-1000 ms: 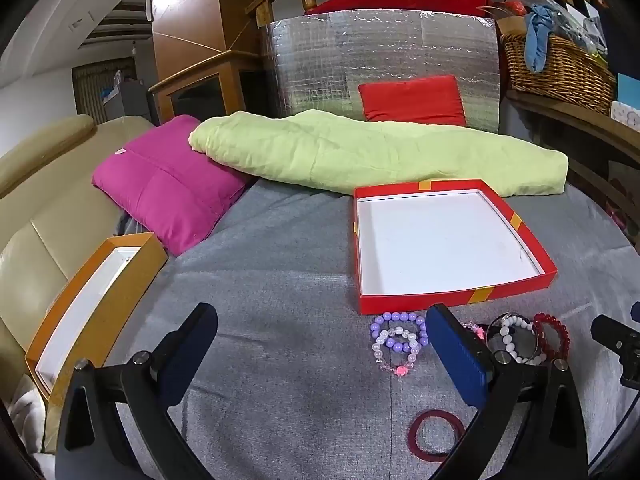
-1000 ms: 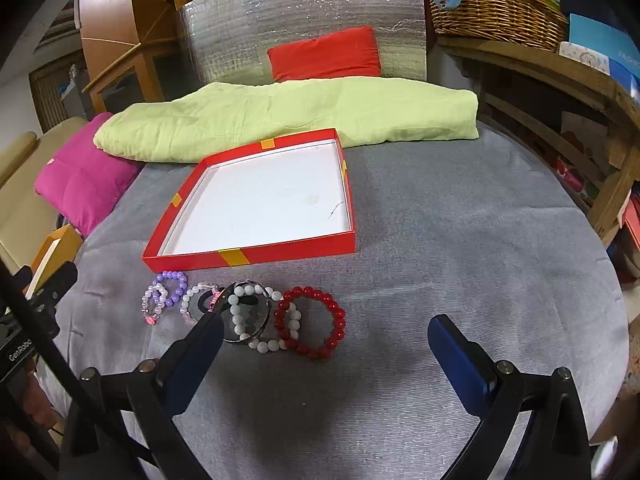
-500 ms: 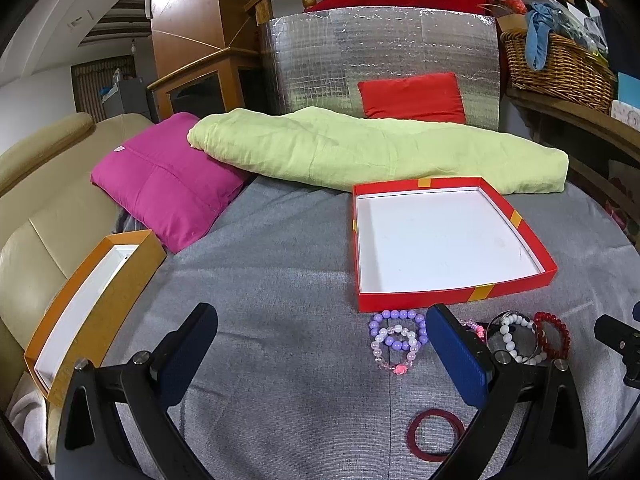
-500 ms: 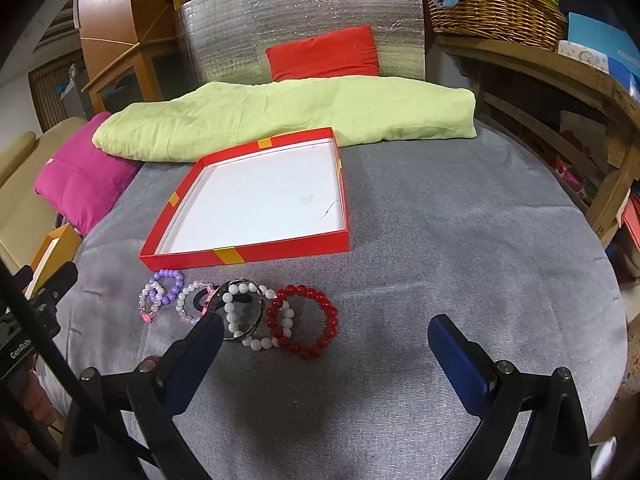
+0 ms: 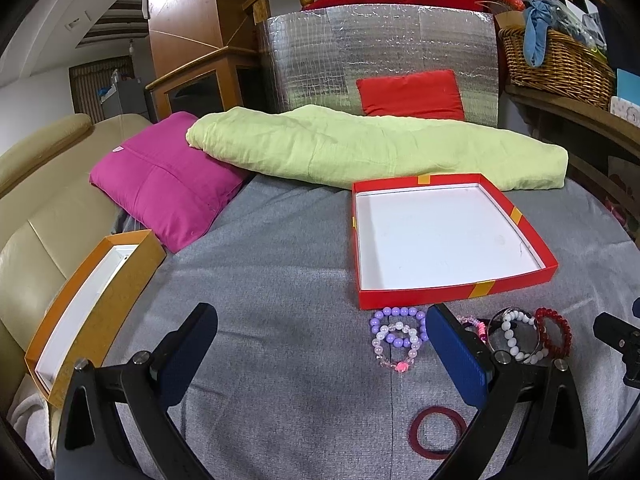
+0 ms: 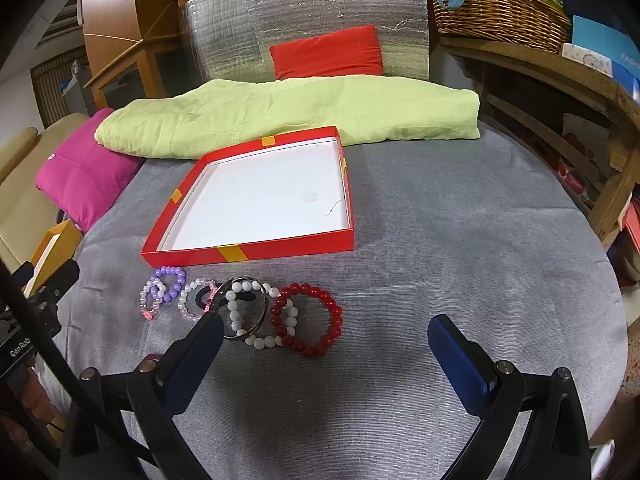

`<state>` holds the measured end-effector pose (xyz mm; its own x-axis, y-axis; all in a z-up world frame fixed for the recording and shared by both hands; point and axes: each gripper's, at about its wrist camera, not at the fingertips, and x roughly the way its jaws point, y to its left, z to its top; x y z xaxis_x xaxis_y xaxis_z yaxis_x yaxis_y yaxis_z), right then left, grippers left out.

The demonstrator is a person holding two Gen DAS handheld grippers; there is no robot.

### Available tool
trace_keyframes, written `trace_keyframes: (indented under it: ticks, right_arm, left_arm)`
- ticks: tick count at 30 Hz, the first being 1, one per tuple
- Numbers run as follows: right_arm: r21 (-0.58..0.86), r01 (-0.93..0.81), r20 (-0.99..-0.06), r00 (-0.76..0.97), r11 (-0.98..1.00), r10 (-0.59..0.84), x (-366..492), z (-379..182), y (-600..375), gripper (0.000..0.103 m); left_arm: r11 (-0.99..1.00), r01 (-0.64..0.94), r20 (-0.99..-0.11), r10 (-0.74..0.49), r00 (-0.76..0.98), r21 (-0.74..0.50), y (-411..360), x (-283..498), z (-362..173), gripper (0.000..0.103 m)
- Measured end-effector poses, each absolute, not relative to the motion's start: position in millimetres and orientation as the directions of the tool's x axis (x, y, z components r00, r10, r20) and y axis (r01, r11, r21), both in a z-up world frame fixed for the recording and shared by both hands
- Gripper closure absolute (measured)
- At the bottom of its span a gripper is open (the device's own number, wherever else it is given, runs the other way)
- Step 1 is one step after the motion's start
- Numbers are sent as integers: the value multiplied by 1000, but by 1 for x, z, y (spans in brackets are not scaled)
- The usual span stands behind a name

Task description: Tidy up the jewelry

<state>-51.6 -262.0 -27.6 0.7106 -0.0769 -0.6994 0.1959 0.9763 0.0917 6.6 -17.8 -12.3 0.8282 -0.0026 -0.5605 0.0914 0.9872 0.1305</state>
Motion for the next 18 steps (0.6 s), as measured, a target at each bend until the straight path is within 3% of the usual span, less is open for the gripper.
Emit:
trace_keyframes:
  ticks: [5, 18]
  right_arm:
    - [116, 186, -657, 751, 976, -65, -52, -26, -262, 0]
    - [128, 196, -700, 712, 972, -51, -55, -29, -274, 0]
  left_arm:
    - [986, 104, -567, -10, 824, 132, -21, 8, -13, 0]
    - [981, 122, -563, -15, 826, 153, -30, 7, -15, 0]
